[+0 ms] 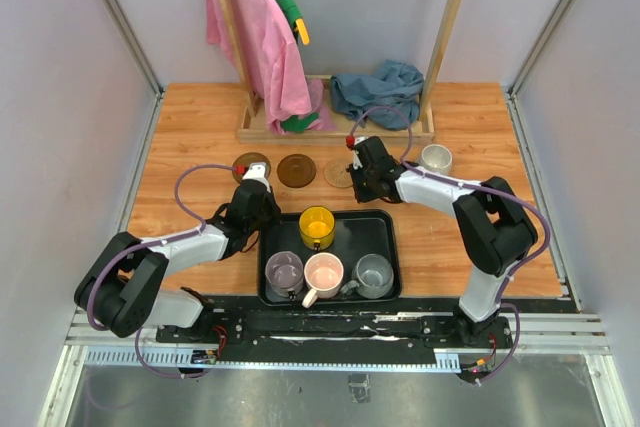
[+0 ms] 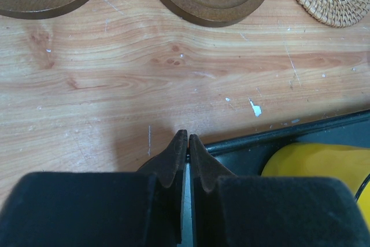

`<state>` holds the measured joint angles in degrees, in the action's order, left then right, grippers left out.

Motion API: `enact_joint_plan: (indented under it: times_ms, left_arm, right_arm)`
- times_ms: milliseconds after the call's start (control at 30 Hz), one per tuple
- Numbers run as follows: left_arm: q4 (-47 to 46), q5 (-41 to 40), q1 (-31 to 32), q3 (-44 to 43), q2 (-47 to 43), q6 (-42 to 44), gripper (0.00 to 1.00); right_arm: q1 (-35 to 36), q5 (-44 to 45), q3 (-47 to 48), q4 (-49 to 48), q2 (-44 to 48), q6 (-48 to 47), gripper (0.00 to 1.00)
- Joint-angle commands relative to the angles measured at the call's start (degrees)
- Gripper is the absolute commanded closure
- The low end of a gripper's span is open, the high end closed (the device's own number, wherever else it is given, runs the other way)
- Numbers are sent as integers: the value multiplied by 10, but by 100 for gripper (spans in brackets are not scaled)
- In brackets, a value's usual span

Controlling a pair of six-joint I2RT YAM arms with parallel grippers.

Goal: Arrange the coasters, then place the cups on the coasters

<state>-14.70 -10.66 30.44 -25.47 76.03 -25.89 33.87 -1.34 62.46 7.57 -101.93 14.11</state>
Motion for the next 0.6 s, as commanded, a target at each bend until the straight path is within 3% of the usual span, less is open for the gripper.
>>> enact_joint_plan:
  times_ms: [0,567]
  left_arm:
    - [12,2,4,11,-7,-2,91]
    - [19,0,4,10,-22,-1,91]
  right_arm:
    - [12,6,-16,-3,-3,20,99]
    - [54,25,-52,18,21,41,99]
